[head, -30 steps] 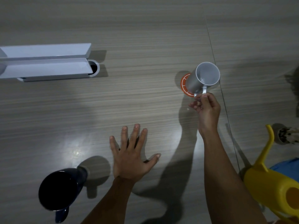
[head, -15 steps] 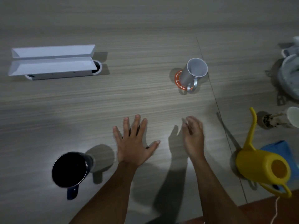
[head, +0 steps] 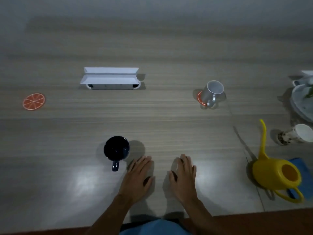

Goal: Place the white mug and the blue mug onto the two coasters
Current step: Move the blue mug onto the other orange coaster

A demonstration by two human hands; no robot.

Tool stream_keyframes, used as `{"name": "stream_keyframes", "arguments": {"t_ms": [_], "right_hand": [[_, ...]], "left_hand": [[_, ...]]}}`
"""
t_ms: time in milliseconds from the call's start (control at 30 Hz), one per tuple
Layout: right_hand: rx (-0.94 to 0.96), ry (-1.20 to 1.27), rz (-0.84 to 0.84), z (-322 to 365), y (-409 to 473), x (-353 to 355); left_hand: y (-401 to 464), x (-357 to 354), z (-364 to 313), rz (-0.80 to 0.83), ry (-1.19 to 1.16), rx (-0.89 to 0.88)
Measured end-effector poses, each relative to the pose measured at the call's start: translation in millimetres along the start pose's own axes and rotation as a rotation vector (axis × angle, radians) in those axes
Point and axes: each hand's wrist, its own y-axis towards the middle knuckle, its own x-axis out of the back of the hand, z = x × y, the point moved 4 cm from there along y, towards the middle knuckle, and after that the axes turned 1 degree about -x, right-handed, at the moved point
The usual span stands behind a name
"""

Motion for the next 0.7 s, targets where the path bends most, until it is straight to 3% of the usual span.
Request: {"name": "stream_keyframes", "arguments": {"t_ms": [100,233,367,700], "right_hand": [[0.114,-0.068,0.096,31.9,-13.2,-22.6],[0.225,-0.178,0.172,65.3,-9.1,-37.0],[0.238,-0.295,0.247,79.5,-5.9,-48.8],[0.24,-0.36,0.297,77.1,-5.4,-52.3]], "left_hand": [[-39.8,10.5,15.1,-0.084,-0.279,0.12],[-72.3,40.9,40.1,-0.325,-0.546,0.344],[-86.4,62.1,57.9,-0.451,-0.758,0.527],[-61.5,77.9,50.0,-0.416,-1.018,0.484]]}}
